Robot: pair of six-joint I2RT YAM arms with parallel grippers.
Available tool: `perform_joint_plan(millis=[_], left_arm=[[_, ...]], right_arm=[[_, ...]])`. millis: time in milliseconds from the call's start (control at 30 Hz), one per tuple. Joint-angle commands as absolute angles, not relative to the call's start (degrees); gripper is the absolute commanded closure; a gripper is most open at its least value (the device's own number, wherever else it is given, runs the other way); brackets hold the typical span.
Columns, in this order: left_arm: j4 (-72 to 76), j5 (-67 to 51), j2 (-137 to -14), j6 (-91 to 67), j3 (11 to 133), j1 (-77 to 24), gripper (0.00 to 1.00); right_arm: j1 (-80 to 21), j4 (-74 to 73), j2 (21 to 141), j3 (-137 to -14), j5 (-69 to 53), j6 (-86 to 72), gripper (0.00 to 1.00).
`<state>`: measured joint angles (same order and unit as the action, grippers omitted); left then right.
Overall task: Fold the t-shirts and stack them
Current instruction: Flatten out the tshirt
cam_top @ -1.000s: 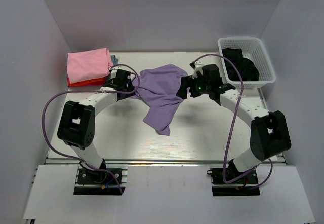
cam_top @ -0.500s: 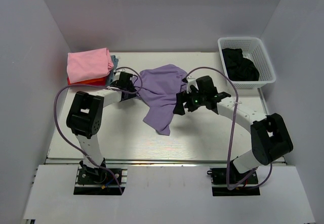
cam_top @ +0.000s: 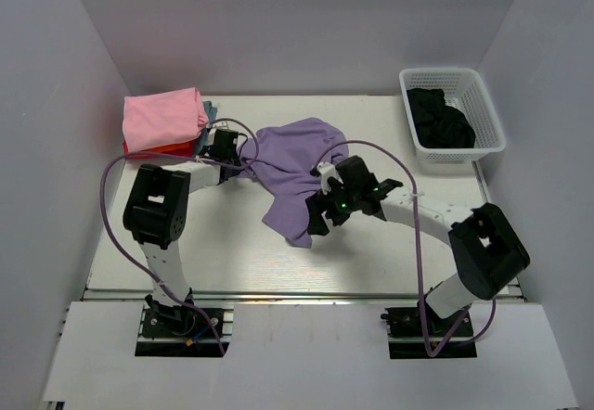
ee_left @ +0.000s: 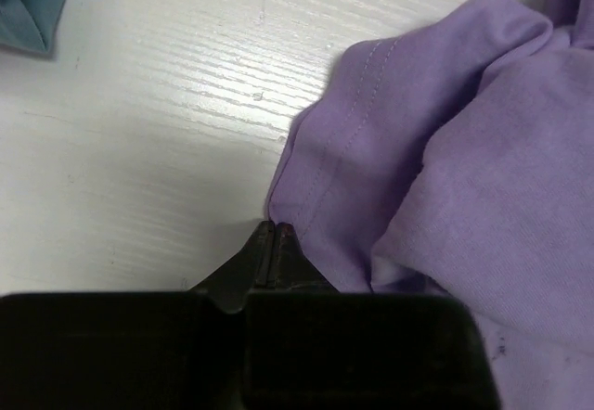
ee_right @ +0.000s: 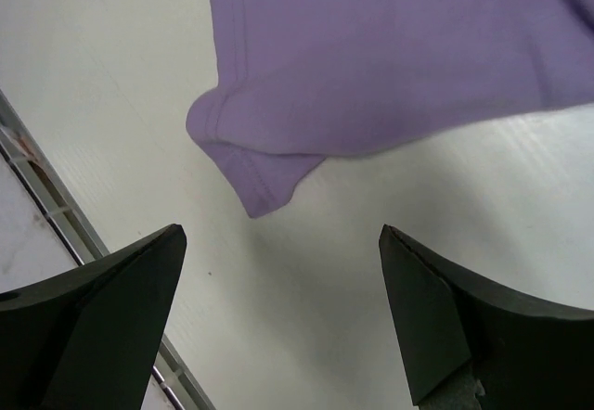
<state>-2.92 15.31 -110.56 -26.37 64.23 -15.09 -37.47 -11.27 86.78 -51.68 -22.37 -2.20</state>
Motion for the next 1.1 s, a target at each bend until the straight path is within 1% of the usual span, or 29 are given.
perform_joint_plan(millis=[0,167,267,367,400,500,533,600,633,667,800,1000,1033,1067], left_arm=[[-3.2,12.3,-110.0,-25.7,61.3,-15.0,1.00],[-0.6,13.5,-103.3,-25.7,56.2,-15.0,1.00],[-0.1,14.8,-101.1,-25.7,54.6,-15.0,1.00],[-0.1,15.4,-99.6,-25.7,53.4,-15.0,1.00],[-0.1,15.4,-98.9,-25.7,53.4,-15.0,1.00],[-0.7,15.9,-97.6,-25.7,52.9,-15.0,1.00],[-0.7,15.9,-96.5,-25.7,52.2,-15.0,1.00],[-0.7,15.9,-95.1,-26.2,52.2,-15.0,1.00],[-0.7,15.9,-94.1,-26.2,51.5,-15.0,1.00],[-0.7,15.9,-93.2,-26.2,51.5,-15.0,1.00],[0.6,15.9,-86.8,-26.2,49.8,-15.0,1.00],[0.6,17.1,-74.8,-25.6,49.3,-15.6,1.00],[0.6,17.1,-73.5,-25.6,49.3,-15.6,1.00],[0.6,17.7,-72.2,-25.1,49.3,-15.6,1.00]], right_arm=[[-41.4,-14.1,89.8,-54.0,-19.4,-0.3,0.10],[-46.0,-15.6,93.5,-56.2,-13.8,-0.3,0.10],[-48.1,-14.2,95.5,-56.4,-13.6,-0.3,0.13],[-49.7,-11.4,97.5,-56.3,-12.5,-1.0,0.13],[-49.9,-10.4,98.3,-56.5,-12.0,-1.5,0.15],[-50.5,-9.4,100.2,-56.9,-8.2,-2.7,0.30],[-50.7,-9.5,100.2,-57.0,-5.8,-3.2,0.46],[-50.9,-9.6,99.4,-56.2,-4.1,-3.6,0.69],[-50.9,-9.3,98.7,-55.6,-2.0,-4.7,0.82],[-50.9,-8.4,96.0,-55.0,-1.2,-5.4,1.00],[-50.4,-4.1,88.7,-50.9,4.6,-6.9,1.00],[-48.5,-0.6,80.6,-52.2,20.6,-7.3,1.00],[-48.3,2.2,79.8,-52.0,24.0,-7.6,1.00],[-48.2,3.2,76.5,-51.8,27.1,-7.3,1.00]])
